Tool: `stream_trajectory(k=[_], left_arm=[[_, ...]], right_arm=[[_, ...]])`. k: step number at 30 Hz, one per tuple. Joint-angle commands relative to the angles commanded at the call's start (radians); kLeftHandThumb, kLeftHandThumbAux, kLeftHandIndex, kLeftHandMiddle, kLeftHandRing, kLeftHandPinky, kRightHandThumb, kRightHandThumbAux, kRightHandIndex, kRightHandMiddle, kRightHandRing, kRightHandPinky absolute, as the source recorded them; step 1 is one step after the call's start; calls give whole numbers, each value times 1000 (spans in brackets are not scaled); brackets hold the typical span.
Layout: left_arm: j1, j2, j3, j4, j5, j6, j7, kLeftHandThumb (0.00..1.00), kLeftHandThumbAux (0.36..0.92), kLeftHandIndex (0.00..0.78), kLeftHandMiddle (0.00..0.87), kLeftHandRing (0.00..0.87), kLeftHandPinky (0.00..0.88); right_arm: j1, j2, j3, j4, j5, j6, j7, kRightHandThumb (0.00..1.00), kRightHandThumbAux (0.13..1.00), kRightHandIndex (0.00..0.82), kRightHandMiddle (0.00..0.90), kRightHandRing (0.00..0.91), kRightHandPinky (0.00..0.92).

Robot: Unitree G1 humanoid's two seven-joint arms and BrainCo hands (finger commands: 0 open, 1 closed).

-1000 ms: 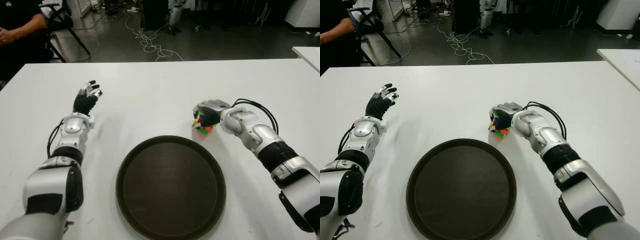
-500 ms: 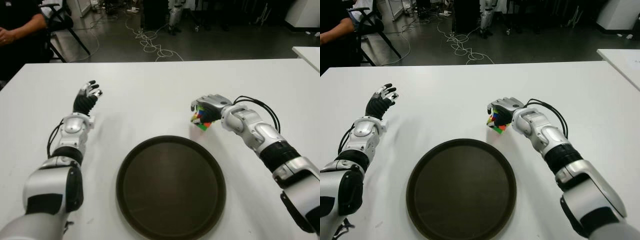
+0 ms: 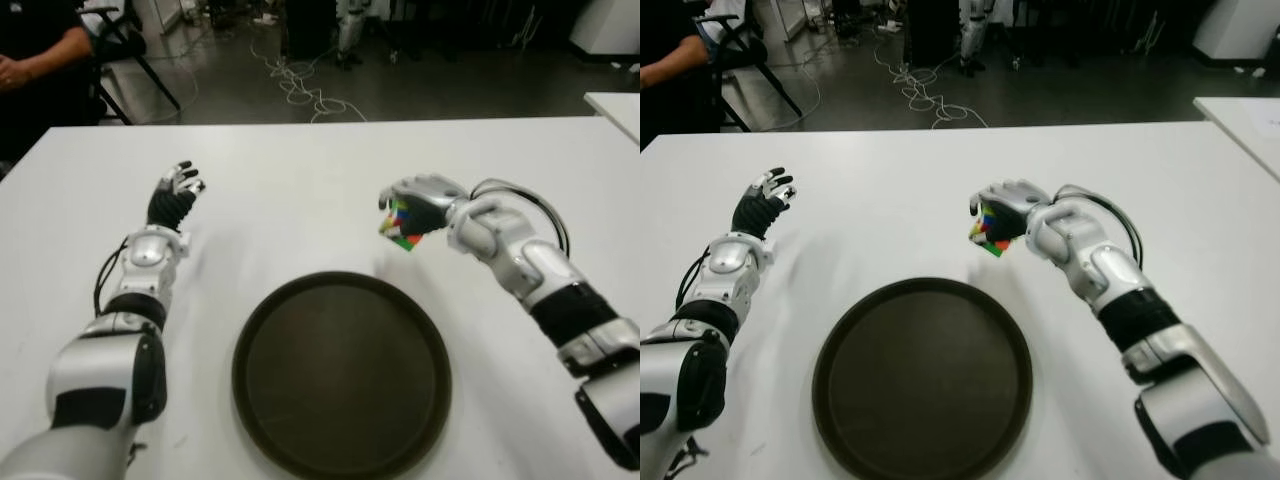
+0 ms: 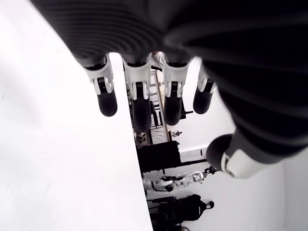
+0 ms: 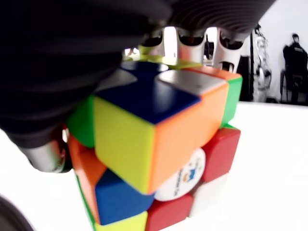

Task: Pick up the Rubik's Cube and put it in the plate

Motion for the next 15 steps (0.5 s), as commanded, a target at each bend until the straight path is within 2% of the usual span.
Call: stream_trajectory(k=[9, 15], left_arm=[[1, -2, 0, 0, -2, -3, 6, 157, 562, 79, 156, 143, 115], [-1, -3, 1, 0, -4, 0, 8, 158, 559, 79, 152, 129, 97]], right_arm=[[25, -8, -23, -46, -3, -41, -71, 939, 668, 346, 500, 538, 455], [38, -5, -32, -74, 20, -75, -65, 939, 668, 348, 498, 539, 479]])
